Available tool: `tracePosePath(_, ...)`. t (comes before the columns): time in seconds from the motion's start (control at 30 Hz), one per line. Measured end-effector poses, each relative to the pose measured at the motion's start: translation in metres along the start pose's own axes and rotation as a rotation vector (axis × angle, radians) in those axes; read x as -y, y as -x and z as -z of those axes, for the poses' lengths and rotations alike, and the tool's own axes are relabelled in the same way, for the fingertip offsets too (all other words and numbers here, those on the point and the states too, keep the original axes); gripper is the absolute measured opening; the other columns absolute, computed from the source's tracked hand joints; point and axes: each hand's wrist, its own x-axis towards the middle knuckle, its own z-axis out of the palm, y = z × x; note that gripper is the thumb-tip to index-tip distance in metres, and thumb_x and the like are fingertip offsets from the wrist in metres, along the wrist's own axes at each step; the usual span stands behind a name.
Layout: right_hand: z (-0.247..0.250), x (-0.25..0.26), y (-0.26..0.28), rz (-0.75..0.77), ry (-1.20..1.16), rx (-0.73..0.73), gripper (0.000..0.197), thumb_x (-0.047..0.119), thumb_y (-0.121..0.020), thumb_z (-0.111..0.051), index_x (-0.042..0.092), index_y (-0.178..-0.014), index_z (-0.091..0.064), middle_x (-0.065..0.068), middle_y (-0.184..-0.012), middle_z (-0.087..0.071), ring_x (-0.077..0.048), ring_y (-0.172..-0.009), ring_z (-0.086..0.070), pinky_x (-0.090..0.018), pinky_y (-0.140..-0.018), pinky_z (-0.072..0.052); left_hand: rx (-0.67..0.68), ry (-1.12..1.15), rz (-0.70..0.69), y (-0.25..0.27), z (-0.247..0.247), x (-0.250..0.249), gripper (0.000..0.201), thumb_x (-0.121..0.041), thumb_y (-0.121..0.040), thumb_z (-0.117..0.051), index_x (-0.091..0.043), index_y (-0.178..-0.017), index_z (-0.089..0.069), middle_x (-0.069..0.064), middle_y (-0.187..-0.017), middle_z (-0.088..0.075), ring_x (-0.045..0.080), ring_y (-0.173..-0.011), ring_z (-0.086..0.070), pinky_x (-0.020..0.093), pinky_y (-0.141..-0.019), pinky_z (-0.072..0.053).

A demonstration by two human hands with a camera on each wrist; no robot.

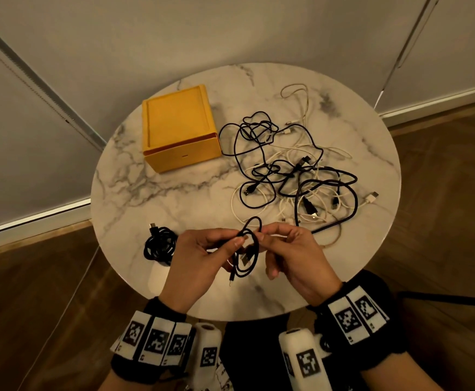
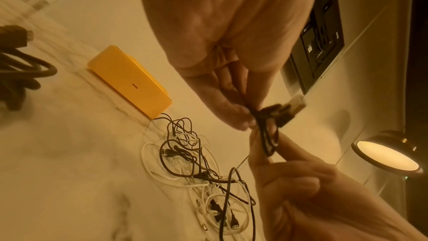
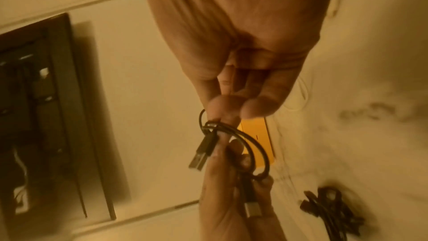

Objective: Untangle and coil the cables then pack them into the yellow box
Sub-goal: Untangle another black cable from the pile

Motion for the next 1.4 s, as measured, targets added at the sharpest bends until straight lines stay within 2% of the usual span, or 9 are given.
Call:
tracePosePath(0.17, 0.000, 0.002, 0.008, -0.067, 0.003, 0.158, 0.027, 0.027, -0.091, -0.053, 0.005, -0.087, -0.067, -0.016, -0.076, -0.066, -0.015, -0.035, -0.038, -0.023, -0.040, -0.033, -0.050, -0.001, 0.033, -0.001, -0.002, 0.008, 0.021, -0.002, -0.086, -0.066, -0.020, -0.083, -0.076, 0.004, -0.067, -0.072, 0.019, -0.057, -0.065, 0.026, -0.048, -0.052)
tracePosePath(0.27, -0.002, 0.004, 0.010, -0.043, 0.187, 0.215, 0.026, 0.032, -0.093, -0.058, 0.010, -0.081, -0.065, -0.015, -0.075, -0.060, -0.016, -0.045, -0.044, -0.024, -0.045, -0.033, -0.066, -0.021, 0.012, -0.001, -0.005, 0.006, 0.020, -0.004, -0.086, -0.067, -0.021, -0.093, -0.075, 0.002, -0.069, -0.072, 0.016, -0.059, -0.066, 0.027, -0.047, -0.052)
tracePosePath(0.37, -0.006, 0.002, 0.010, 0.007, 0.403, 0.195, 0.020, 0.023, -0.090, -0.066, 0.009, -0.076, -0.062, -0.007, -0.061, -0.054, -0.011, -0.048, -0.048, -0.020, -0.047, -0.036, -0.094, -0.113, -0.065, -0.001, -0.008, 0.003, 0.035, -0.004, -0.085, -0.067, -0.030, -0.108, -0.072, -0.005, -0.073, -0.072, 0.011, -0.069, -0.069, 0.029, -0.047, -0.055)
tracePosePath(0.5, -0.005, -0.004, 0.007, 0.108, 0.518, 0.122, 0.006, 0.013, -0.088, -0.069, 0.008, -0.086, -0.067, 0.006, -0.061, -0.061, -0.015, -0.049, -0.054, -0.024, -0.047, -0.041, -0.148, -0.233, -0.189, -0.003, -0.004, 0.006, 0.039, -0.005, -0.087, -0.066, -0.040, -0.103, -0.071, -0.010, -0.076, -0.071, 0.013, -0.067, -0.068, 0.035, -0.043, -0.053)
tracePosePath(0.63, -0.005, -0.007, 0.007, 0.138, 0.510, 0.071, 0.010, 0.009, -0.086, -0.070, 0.011, -0.096, -0.073, 0.005, -0.063, -0.066, -0.014, -0.044, -0.054, -0.020, -0.047, -0.040, -0.200, -0.245, -0.161, -0.004, 0.002, 0.007, 0.033, -0.006, -0.086, -0.067, -0.035, -0.099, -0.073, -0.010, -0.072, -0.071, 0.011, -0.065, -0.068, 0.035, -0.045, -0.055)
tracePosePath(0.73, -0.007, -0.006, 0.004, 0.163, 0.492, 0.075, 0.014, 0.007, -0.085, -0.071, 0.012, -0.098, -0.073, -0.003, -0.063, -0.067, -0.019, -0.044, -0.056, -0.027, -0.043, -0.044, -0.240, -0.252, -0.173, -0.007, 0.004, 0.004, 0.025, -0.005, -0.086, -0.067, -0.025, -0.100, -0.075, -0.007, -0.077, -0.072, 0.011, -0.066, -0.068, 0.029, -0.042, -0.054)
tracePosePath(0.97, 0.000, -0.001, 0.004, 0.129, 0.562, 0.115, 0.009, 0.010, -0.089, -0.066, 0.010, -0.095, -0.074, -0.009, -0.069, -0.070, -0.021, -0.047, -0.060, -0.029, -0.044, -0.046, -0.066, -0.148, 0.035, -0.012, 0.012, 0.000, 0.020, -0.008, -0.085, -0.068, -0.026, -0.090, -0.074, -0.006, -0.083, -0.073, 0.020, -0.064, -0.069, 0.038, -0.049, -0.056)
tracePosePath(1.2, 0.006, -0.008, 0.003, 0.131, 0.666, 0.198, 0.018, 0.013, -0.095, -0.058, 0.005, -0.089, -0.074, -0.008, -0.072, -0.071, -0.016, -0.059, -0.065, -0.020, -0.055, -0.045, 0.118, -0.021, 0.183, -0.009, 0.023, -0.002, 0.014, -0.008, -0.086, -0.068, -0.017, -0.096, -0.071, 0.003, -0.083, -0.075, 0.021, -0.062, -0.069, 0.029, -0.055, -0.055)
tracePosePath(1.4, 0.005, -0.010, 0.003, 0.122, 0.462, 0.339, 0.024, 0.010, -0.098, -0.049, 0.007, -0.096, -0.073, -0.006, -0.074, -0.070, -0.016, -0.067, -0.063, -0.020, -0.064, -0.043, 0.011, 0.275, 0.235, -0.006, 0.025, 0.007, 0.016, -0.003, -0.086, -0.062, -0.010, -0.098, -0.070, 0.006, -0.078, -0.072, 0.011, -0.070, -0.061, 0.020, -0.049, -0.043)
